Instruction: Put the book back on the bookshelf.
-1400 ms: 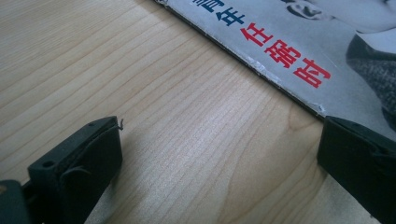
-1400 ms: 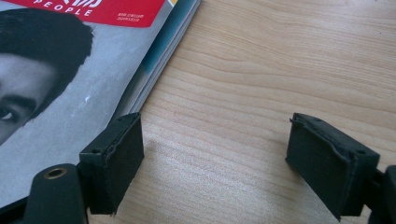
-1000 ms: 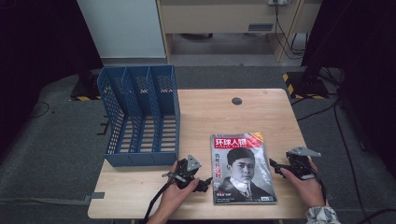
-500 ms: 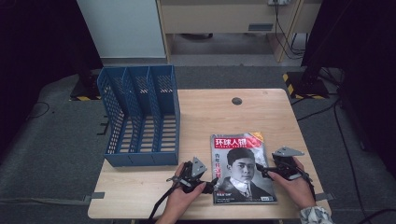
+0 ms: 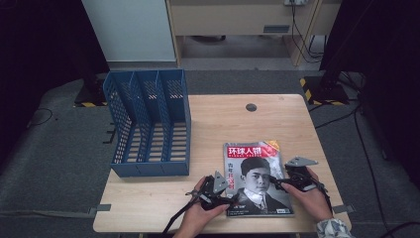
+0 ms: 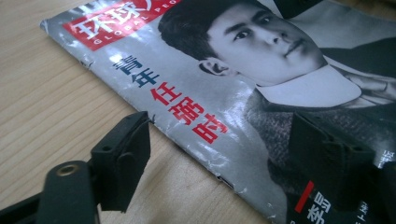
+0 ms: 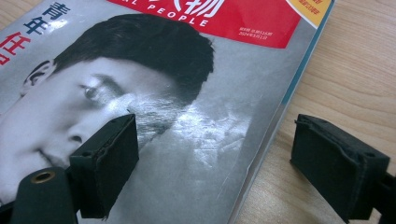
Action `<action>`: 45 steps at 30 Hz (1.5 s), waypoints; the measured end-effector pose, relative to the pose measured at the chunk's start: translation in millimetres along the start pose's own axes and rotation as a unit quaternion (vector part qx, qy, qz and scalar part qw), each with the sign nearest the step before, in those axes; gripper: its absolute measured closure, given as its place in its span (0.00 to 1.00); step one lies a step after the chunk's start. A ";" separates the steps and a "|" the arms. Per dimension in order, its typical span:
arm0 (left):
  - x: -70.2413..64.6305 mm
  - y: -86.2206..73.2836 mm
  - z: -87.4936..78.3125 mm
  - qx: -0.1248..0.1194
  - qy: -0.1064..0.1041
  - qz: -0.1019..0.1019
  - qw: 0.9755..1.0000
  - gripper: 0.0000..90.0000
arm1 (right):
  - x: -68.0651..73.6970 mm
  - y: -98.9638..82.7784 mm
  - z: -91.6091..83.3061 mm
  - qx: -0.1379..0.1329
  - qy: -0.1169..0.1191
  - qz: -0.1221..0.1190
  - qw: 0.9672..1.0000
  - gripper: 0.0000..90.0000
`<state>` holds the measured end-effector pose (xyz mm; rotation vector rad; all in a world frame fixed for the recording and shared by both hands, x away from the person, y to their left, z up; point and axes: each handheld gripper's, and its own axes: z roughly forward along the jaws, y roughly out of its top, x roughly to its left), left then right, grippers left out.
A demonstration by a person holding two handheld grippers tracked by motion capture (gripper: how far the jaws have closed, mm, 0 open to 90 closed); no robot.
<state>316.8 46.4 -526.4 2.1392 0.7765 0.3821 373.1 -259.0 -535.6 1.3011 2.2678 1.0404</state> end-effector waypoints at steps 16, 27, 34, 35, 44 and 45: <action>-0.5 -4.0 7.2 0.019 -0.019 -0.021 0.999 0.38 | 5.9 4.0 -8.1 -0.019 0.007 -0.009 1.000 0.29; -0.7 -4.1 7.2 0.020 -0.019 -0.022 0.999 0.38 | 20.3 11.7 -22.1 -0.055 0.017 -0.029 0.998 0.40; -0.4 -4.1 7.3 0.020 -0.020 -0.023 0.999 0.38 | 22.1 12.4 -26.0 -0.068 0.041 -0.022 0.997 0.43; -0.4 -4.1 7.3 0.020 -0.020 -0.023 0.999 0.38 | 22.5 11.9 -25.2 -0.067 0.043 -0.022 0.997 0.43; -0.1 -4.1 7.4 0.020 -0.021 -0.024 0.999 0.38 | 16.4 8.7 -11.8 -0.037 0.021 -0.023 0.999 0.33; -0.1 -4.1 7.4 0.020 -0.021 -0.024 0.999 0.38 | 16.4 8.7 -11.8 -0.037 0.021 -0.023 0.999 0.33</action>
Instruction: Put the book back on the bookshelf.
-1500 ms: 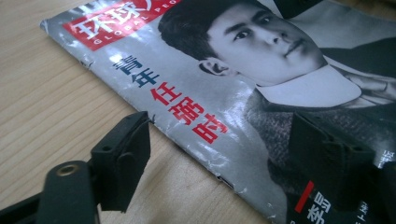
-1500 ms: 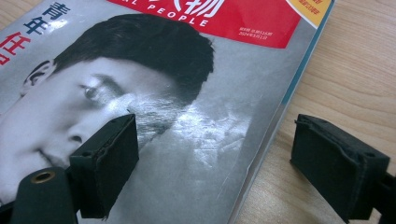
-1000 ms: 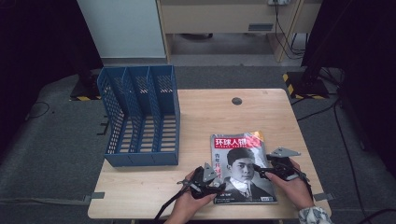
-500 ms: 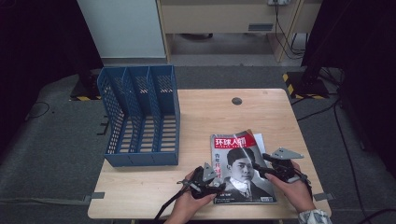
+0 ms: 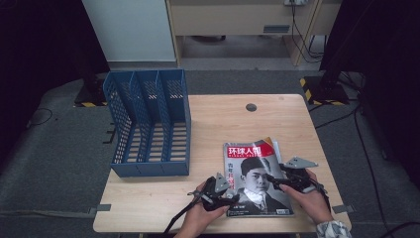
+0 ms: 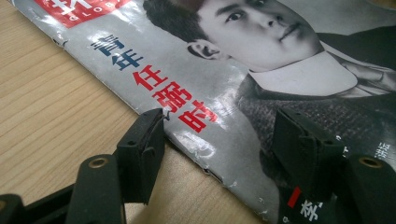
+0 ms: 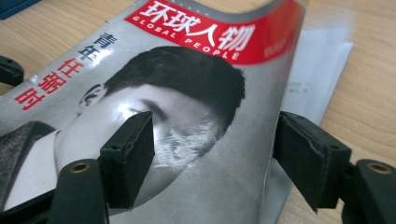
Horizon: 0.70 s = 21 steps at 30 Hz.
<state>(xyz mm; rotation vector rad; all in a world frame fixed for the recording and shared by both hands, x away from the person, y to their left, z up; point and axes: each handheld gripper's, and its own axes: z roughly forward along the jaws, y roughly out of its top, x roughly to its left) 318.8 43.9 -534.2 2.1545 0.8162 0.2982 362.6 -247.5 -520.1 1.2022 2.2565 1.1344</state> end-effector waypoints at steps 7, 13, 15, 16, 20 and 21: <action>0.2 0.0 0.0 0.000 -0.001 0.000 1.000 0.38 | -0.7 0.0 4.7 0.005 -0.001 0.000 1.000 0.38; 0.2 0.0 0.1 0.000 -0.001 0.000 1.000 0.38 | 5.9 6.3 -8.1 -0.031 0.037 0.007 0.999 0.49; 0.2 0.0 0.0 0.000 -0.001 0.000 1.000 0.38 | 7.6 5.6 -6.2 -0.029 0.044 0.005 0.999 0.49; 0.2 0.0 0.0 0.000 -0.001 0.000 1.000 0.38 | 8.5 4.6 -4.5 -0.026 0.039 0.002 0.999 0.49; 0.2 0.0 0.1 0.000 -0.001 0.000 1.000 0.38 | 7.8 3.3 -1.8 -0.019 0.019 -0.006 1.000 0.46; 0.2 0.0 0.1 0.000 -0.001 0.000 1.000 0.38 | 6.1 1.9 0.1 -0.007 0.011 -0.007 1.000 0.44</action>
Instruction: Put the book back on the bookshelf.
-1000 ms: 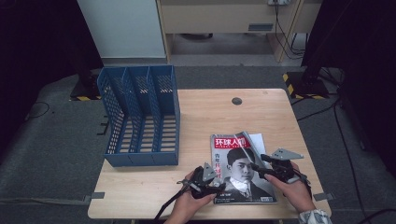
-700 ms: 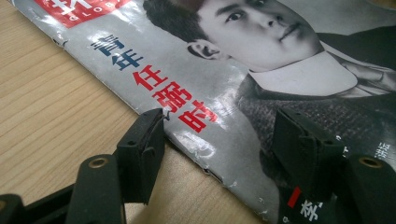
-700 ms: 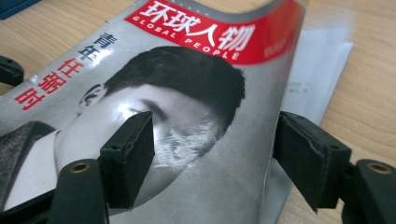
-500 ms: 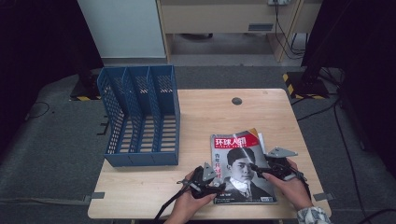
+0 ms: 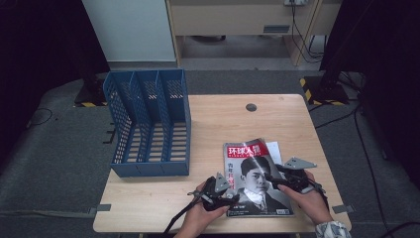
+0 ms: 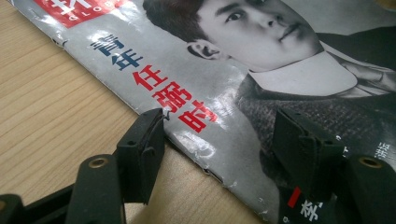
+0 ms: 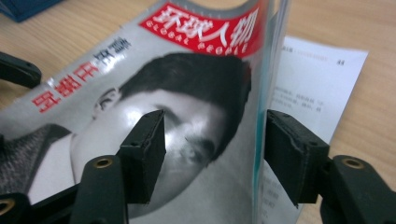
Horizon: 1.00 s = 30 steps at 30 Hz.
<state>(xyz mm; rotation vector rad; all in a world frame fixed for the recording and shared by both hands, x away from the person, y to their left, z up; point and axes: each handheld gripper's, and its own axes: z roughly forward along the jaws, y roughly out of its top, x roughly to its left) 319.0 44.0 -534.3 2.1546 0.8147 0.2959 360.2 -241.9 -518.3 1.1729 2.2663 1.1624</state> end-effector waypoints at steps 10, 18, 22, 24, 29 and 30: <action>0.0 0.0 0.1 0.000 0.000 0.000 1.000 0.38 | -4.0 -5.8 6.6 0.039 0.016 0.009 0.999 0.49; 0.0 0.0 0.1 -0.001 0.000 -0.001 1.000 0.38 | 1.0 -2.1 0.0 0.019 0.040 -0.003 0.999 0.54; 0.1 0.2 0.3 -0.001 -0.001 -0.001 1.000 0.38 | 0.1 -3.3 7.8 0.035 0.032 -0.003 0.999 0.54; 0.2 0.4 0.5 -0.001 -0.001 -0.001 1.000 0.38 | 0.1 -3.1 8.0 0.033 0.036 -0.005 0.999 0.59; 1.3 1.3 1.2 0.000 0.000 -0.001 1.000 0.38 | 5.2 0.3 5.7 0.020 0.054 -0.010 0.998 0.65; 1.5 1.4 1.4 0.000 0.000 -0.001 1.000 0.38 | 5.6 -0.1 8.1 0.028 0.047 -0.014 0.998 0.62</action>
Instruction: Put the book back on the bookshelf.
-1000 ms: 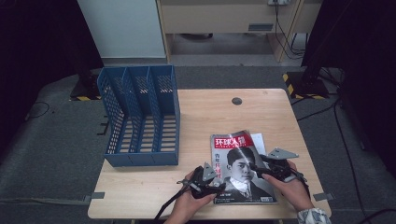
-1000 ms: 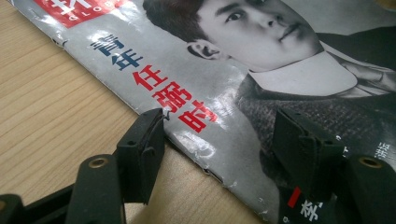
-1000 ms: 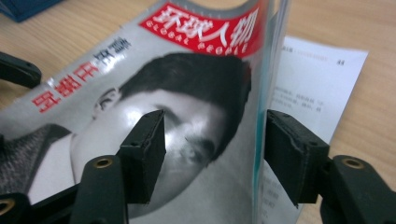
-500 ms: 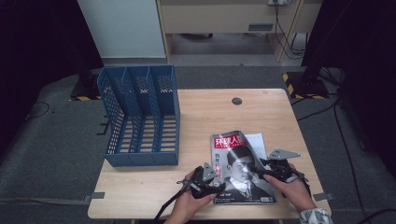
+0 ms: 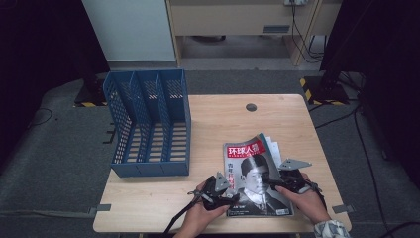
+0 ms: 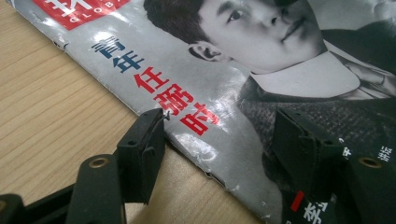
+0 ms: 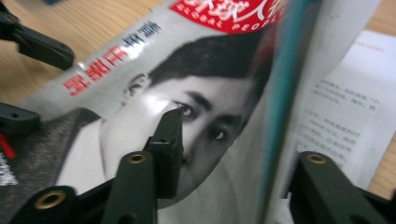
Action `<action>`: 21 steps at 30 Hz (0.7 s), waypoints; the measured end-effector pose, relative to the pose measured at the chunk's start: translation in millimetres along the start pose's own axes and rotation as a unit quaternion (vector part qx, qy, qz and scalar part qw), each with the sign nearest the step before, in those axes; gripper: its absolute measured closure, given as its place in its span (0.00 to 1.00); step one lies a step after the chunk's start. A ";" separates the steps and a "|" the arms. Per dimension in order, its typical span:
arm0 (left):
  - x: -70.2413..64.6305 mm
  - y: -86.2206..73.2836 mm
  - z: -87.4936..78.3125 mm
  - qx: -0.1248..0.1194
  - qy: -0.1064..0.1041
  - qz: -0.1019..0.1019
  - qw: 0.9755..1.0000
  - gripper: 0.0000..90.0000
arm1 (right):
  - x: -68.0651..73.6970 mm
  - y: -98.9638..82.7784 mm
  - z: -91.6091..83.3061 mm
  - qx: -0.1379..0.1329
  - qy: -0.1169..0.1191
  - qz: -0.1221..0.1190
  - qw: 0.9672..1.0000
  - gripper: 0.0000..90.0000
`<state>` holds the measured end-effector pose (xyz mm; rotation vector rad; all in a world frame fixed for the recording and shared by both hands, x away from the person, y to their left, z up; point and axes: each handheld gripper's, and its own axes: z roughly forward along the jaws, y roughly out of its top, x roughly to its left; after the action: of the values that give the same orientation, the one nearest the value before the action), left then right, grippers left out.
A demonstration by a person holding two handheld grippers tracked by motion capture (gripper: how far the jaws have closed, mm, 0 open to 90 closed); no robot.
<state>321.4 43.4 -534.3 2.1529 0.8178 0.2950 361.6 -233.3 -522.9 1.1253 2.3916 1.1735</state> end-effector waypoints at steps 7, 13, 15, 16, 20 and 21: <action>0.9 0.3 0.3 -0.001 -0.002 -0.001 1.000 0.38 | 1.1 4.1 1.2 0.016 -0.032 -0.002 0.999 0.80; 2.5 0.7 1.0 0.005 -0.006 -0.003 1.000 0.27 | 1.0 6.8 -5.5 -0.002 -0.018 0.009 1.000 0.95; 4.0 0.5 0.9 0.008 -0.012 -0.003 1.000 0.18 | 1.5 7.9 -7.5 -0.013 -0.014 0.006 1.000 0.97; 4.7 0.4 0.8 0.008 -0.010 -0.006 1.000 0.16 | 1.8 8.5 -8.5 -0.017 -0.011 0.006 1.000 0.98; 8.9 -0.5 -0.3 0.008 -0.008 -0.015 1.000 0.14 | 2.7 12.2 -14.9 -0.040 0.005 0.008 0.999 0.99; 9.8 -0.7 -0.6 0.008 -0.008 -0.016 1.000 0.14 | 3.1 12.6 -15.6 -0.044 0.007 0.010 0.999 0.99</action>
<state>328.3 50.4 -534.9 2.1529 0.8481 0.2556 358.3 -235.1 -503.0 1.1179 2.3191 1.2844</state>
